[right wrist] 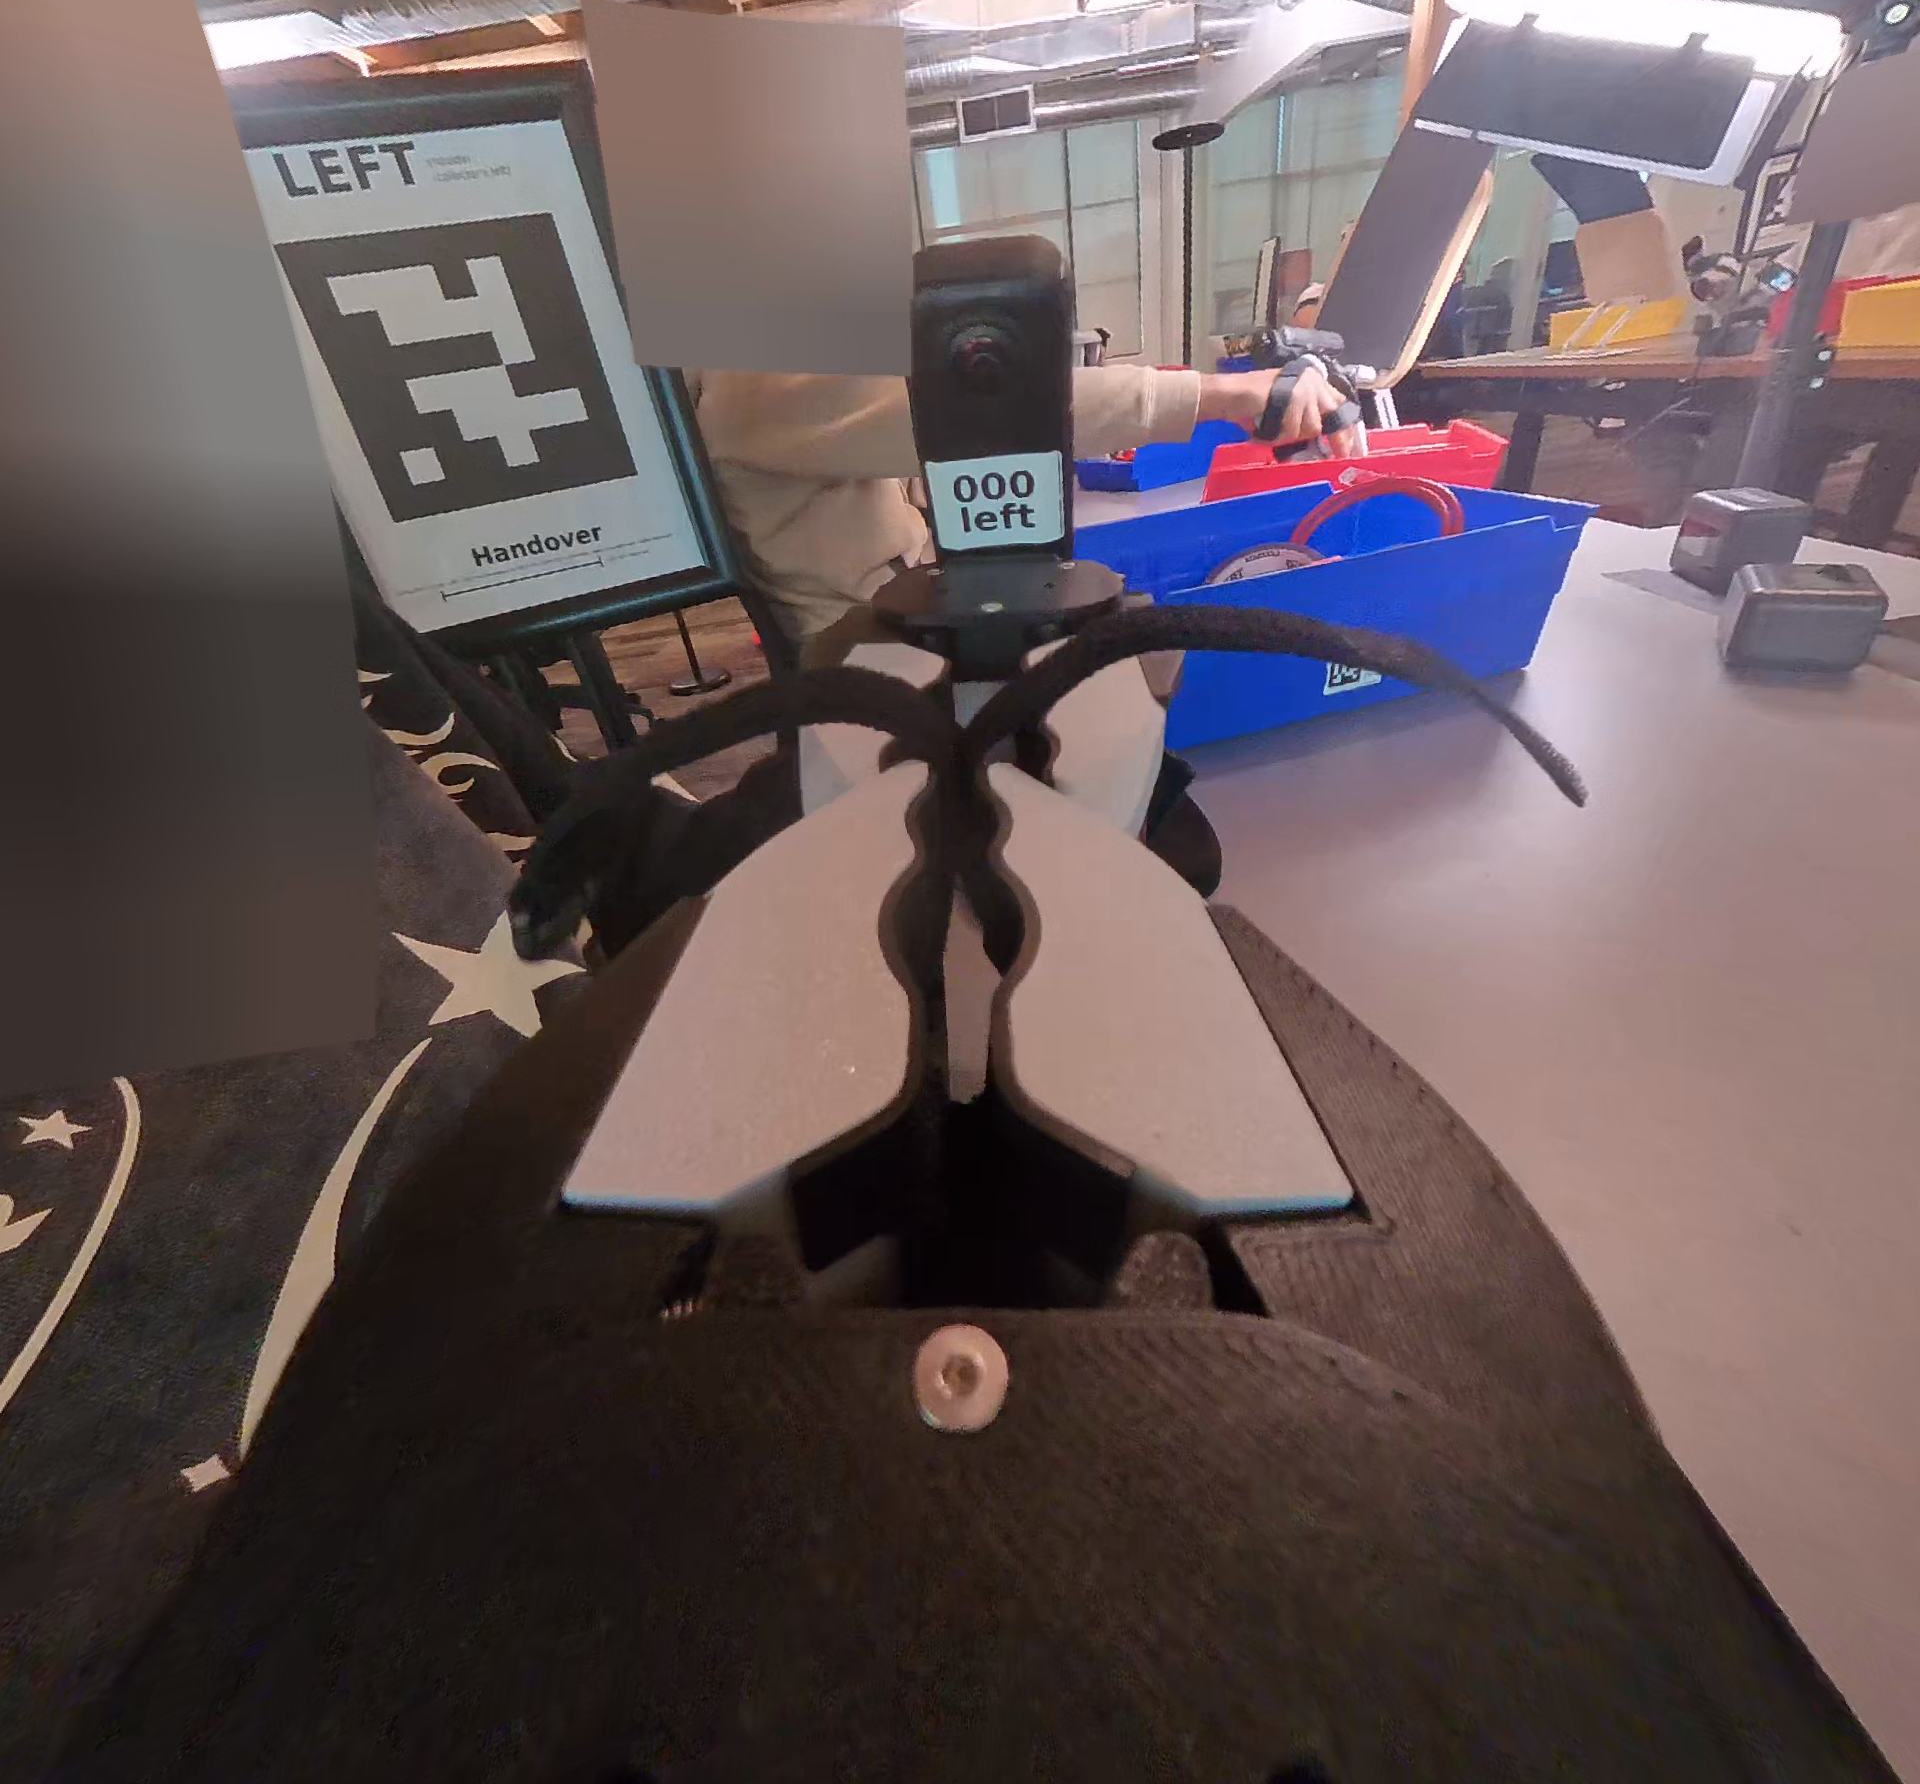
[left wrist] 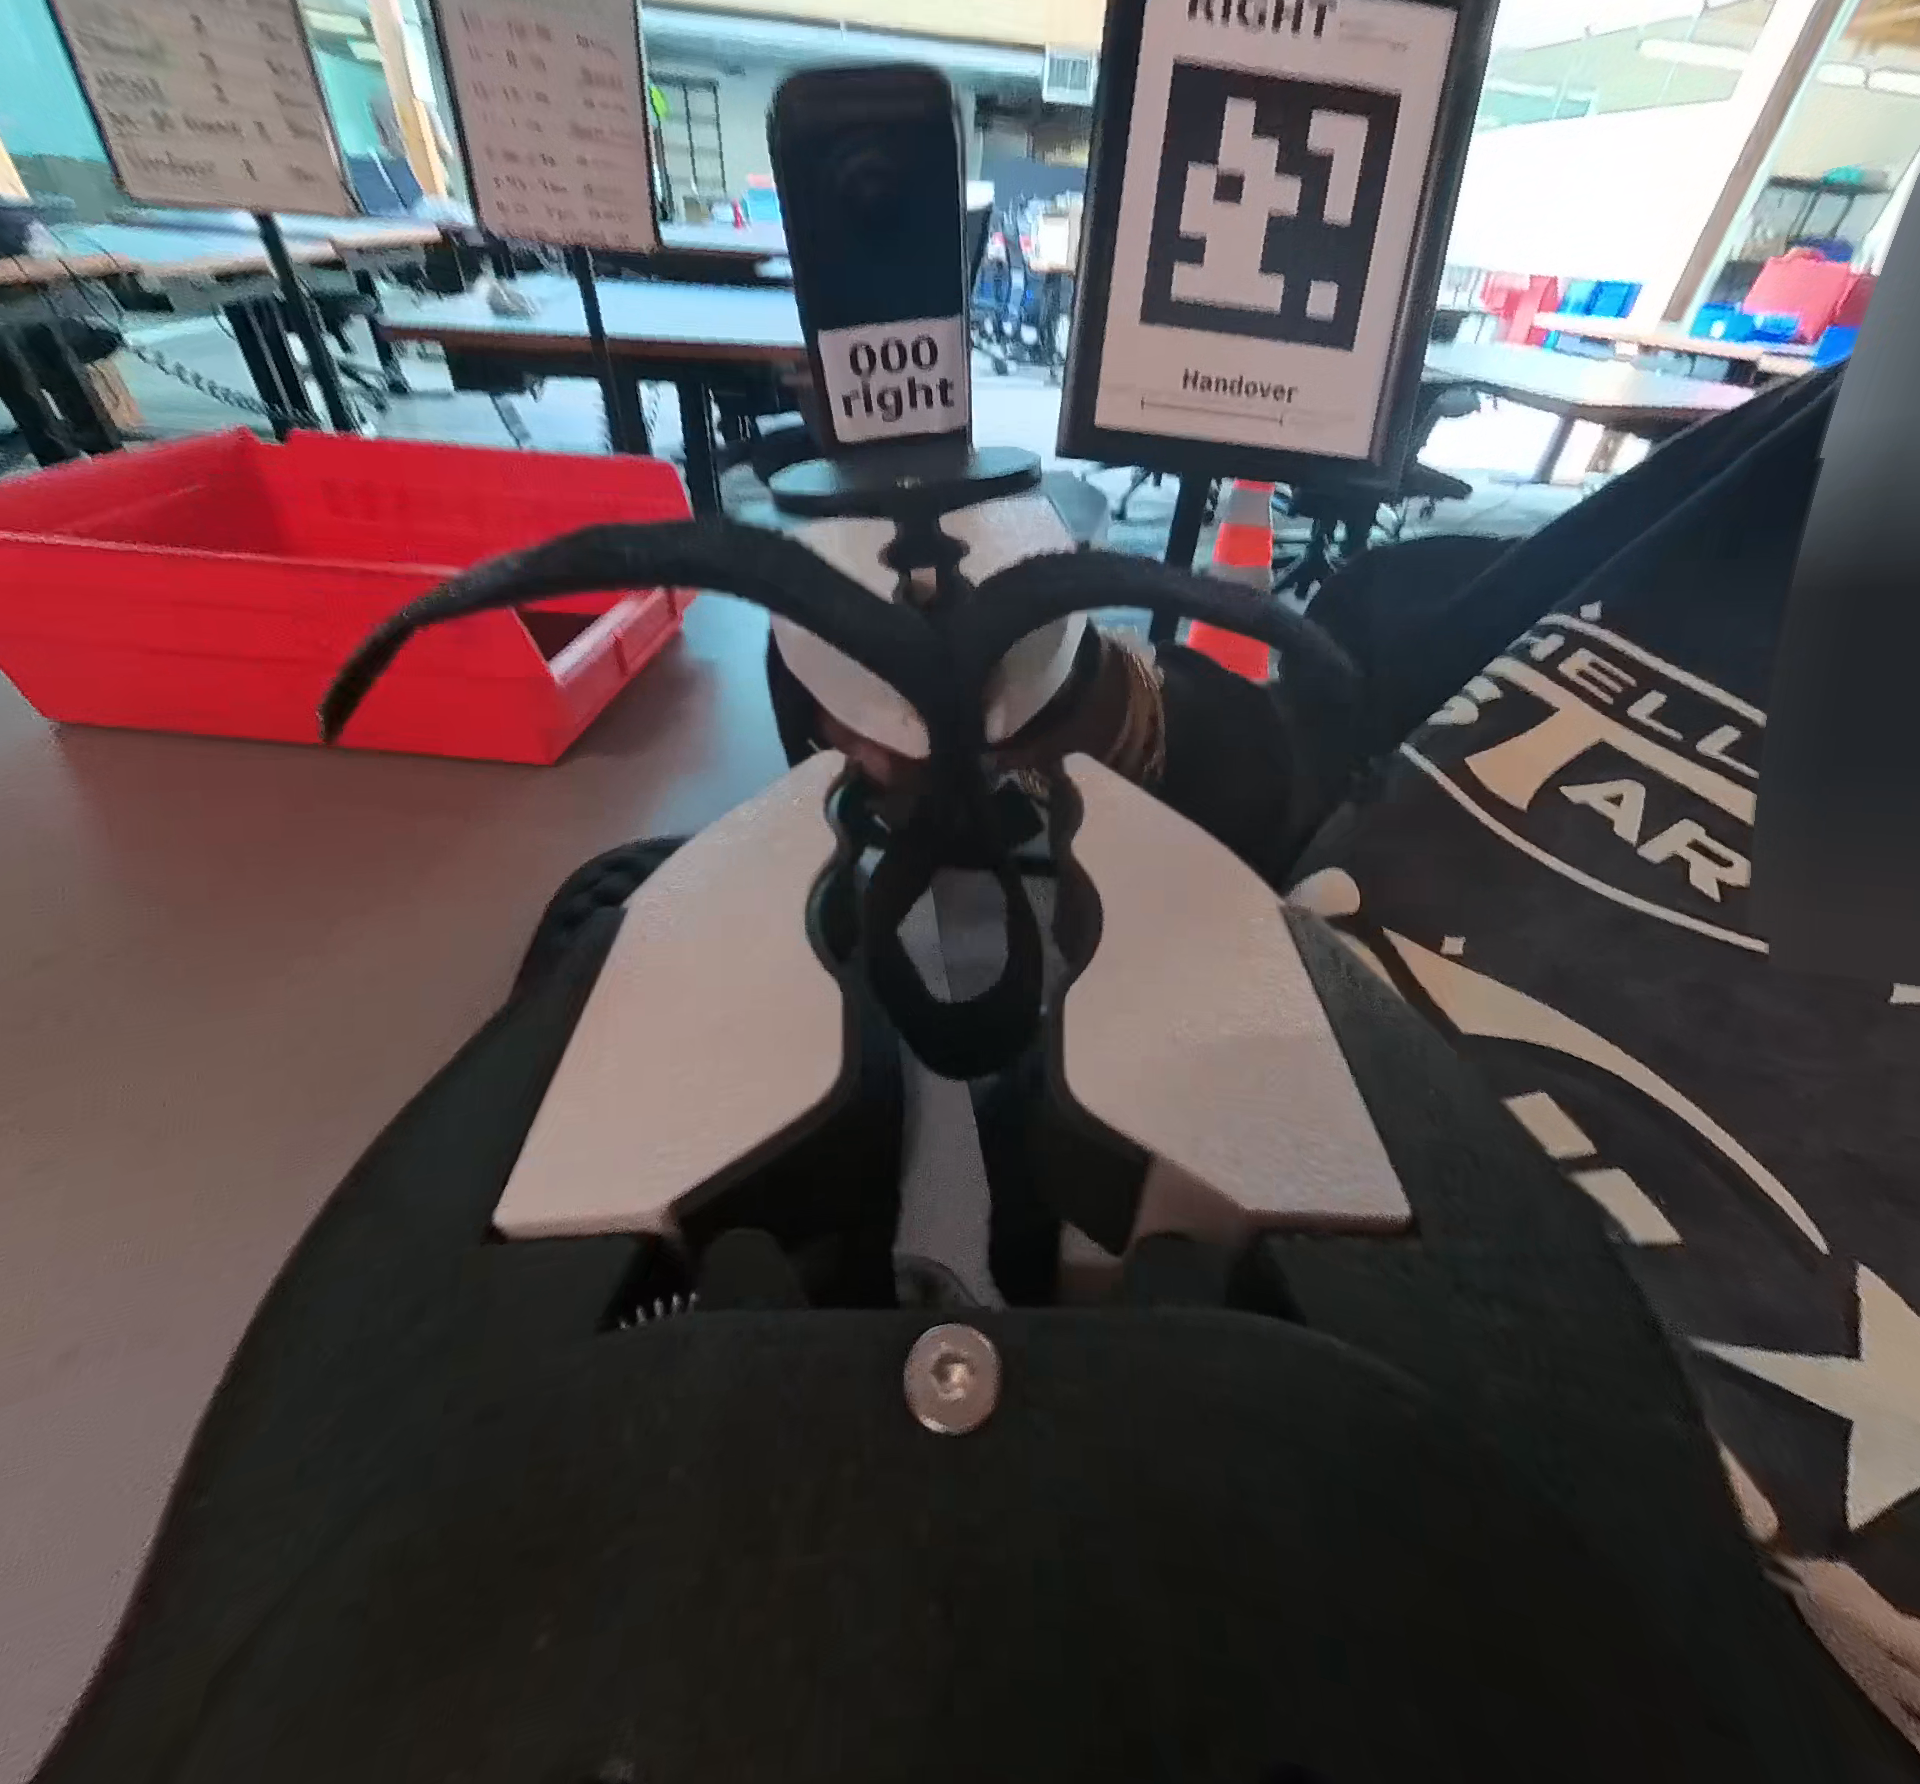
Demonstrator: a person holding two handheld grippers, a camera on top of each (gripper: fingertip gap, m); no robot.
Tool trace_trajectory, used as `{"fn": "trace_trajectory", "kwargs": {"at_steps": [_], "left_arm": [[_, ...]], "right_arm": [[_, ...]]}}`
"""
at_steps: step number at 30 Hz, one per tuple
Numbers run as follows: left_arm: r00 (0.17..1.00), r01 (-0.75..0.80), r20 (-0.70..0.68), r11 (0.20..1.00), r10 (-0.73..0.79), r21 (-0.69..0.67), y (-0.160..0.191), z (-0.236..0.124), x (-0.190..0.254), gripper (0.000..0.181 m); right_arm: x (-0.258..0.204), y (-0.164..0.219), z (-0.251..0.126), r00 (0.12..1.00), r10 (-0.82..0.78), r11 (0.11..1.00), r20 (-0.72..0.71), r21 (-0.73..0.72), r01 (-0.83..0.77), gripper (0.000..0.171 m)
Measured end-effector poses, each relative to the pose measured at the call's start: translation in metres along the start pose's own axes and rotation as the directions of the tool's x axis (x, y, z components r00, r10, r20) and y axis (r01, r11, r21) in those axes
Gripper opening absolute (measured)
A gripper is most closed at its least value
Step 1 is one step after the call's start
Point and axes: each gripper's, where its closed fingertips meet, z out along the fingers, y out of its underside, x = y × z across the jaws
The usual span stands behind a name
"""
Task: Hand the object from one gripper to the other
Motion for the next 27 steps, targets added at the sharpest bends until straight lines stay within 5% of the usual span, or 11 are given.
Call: {"fn": "trace_trajectory", "kwargs": {"at_steps": [13,23,27], "left_arm": [[0.987,-0.127,0.105,0.990,0.121,0.056,-0.012,-0.002,-0.005,0.041],[0.994,-0.078,0.086,0.987,0.066,0.139,-0.020,-0.007,-0.006,0.005],[0.999,0.027,0.021,0.987,-0.031,0.157,-0.019,-0.008,-0.005,0.005]], "right_arm": [[0.006,0.014,0.002,0.993,-0.071,0.988,-0.090,-0.145,0.057,0.005],[0.006,0.018,0.003,0.990,-0.100,0.982,-0.099,-0.172,0.082,0.006],[0.004,0.010,-0.003,0.992,-0.103,0.984,-0.078,-0.153,0.090,0.034]]}}
